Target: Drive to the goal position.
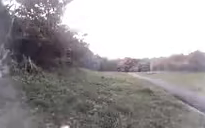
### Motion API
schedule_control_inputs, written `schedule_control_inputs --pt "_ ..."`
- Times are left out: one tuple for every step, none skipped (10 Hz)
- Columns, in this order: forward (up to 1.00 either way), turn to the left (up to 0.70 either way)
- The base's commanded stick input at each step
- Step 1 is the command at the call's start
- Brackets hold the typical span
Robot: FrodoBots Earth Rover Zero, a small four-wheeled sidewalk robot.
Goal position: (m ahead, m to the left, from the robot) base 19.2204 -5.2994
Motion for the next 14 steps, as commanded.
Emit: schedule_control_inputs --pt "0.0 -0.7" --pt "0.0 -0.7" --pt "0.0 -0.7" --pt "0.0 -0.7" --pt "0.0 -0.7" --pt "0.0 -0.7" --pt "0.0 -0.7" --pt "0.0 -0.7" --pt "0.0 -0.7" --pt "0.0 -0.7" --pt "0.0 -0.7" --pt "0.0 -0.7" --pt "0.0 -0.7" --pt "0.0 -0.7"
